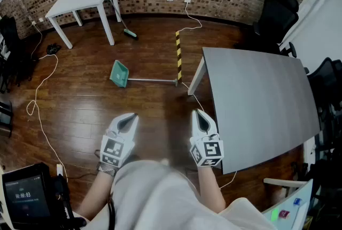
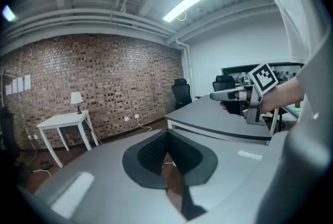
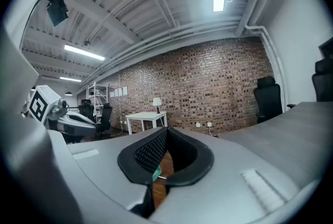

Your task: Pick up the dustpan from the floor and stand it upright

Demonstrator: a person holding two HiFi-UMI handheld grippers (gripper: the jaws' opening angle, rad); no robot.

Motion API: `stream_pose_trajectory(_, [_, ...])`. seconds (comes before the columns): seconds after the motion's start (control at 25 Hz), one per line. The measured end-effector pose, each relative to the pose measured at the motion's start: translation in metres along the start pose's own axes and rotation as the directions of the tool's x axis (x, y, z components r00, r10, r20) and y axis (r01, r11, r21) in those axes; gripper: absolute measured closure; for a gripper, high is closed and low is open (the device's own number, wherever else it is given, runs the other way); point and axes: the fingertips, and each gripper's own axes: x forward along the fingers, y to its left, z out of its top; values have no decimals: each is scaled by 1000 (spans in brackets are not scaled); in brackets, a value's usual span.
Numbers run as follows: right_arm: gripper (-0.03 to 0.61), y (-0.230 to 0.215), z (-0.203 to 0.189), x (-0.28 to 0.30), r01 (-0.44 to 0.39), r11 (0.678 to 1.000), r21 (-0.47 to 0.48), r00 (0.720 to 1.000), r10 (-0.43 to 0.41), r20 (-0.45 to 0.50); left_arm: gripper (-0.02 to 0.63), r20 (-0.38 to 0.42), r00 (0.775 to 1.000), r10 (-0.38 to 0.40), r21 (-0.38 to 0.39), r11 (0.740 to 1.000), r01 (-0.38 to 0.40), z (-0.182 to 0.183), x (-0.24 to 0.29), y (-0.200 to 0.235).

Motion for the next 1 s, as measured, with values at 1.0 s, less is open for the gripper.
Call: stream_pose_trajectory(1.0, [565, -103, 55, 320, 64, 994, -89, 998, -65, -10, 612, -47, 996, 70, -97, 992, -74, 12, 260, 263])
